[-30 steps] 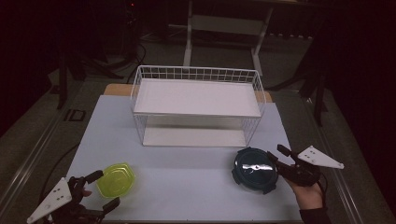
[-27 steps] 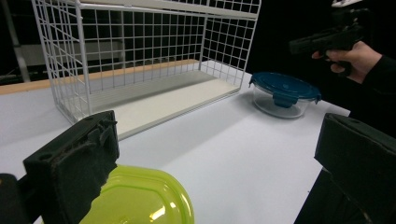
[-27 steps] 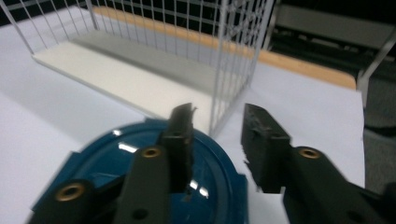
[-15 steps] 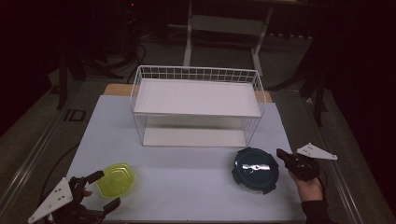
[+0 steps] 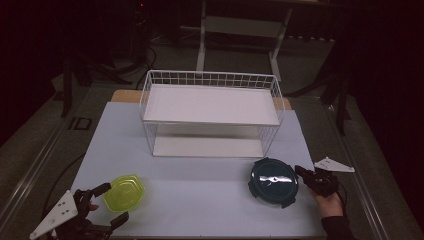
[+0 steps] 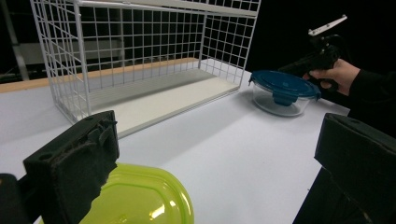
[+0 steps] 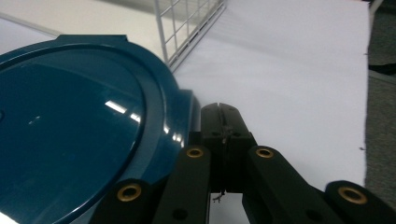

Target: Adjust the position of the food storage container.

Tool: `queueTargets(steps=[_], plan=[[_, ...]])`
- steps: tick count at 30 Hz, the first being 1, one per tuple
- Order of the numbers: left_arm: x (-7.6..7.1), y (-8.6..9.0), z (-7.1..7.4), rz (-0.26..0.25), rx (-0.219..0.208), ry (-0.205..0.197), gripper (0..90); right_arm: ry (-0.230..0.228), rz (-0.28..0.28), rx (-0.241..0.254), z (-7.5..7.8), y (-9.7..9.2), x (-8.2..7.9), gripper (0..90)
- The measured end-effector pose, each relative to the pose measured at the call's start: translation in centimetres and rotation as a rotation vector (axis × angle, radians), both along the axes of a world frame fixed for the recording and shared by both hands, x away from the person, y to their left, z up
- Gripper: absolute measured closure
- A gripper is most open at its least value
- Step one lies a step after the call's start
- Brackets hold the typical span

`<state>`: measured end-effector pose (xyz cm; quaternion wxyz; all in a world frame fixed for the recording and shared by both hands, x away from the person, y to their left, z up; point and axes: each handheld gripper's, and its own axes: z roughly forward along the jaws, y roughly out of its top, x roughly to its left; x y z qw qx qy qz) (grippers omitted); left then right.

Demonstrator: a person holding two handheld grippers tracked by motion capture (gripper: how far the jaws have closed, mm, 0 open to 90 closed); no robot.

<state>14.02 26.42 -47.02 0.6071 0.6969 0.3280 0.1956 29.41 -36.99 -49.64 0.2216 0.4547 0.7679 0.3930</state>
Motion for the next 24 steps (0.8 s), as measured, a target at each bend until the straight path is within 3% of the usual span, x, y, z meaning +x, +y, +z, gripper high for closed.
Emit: queueTargets(steps=[8,14,24], plan=[[0.0,-0.1,0.0,-0.002,0.003,0.001,0.0,0.004,-0.02,-0.009,-0.1,0.2,-0.4,90.0],[0.1,-0.1,0.0,-0.001,0.003,0.002,0.0,0.016,-0.014,0.012,-0.2,0.2,-1.1,90.0],[0.1,-0.2,0.0,-0.003,0.002,0.003,0.0,0.024,0.038,0.012,-0.2,1.8,-3.1,90.0]])
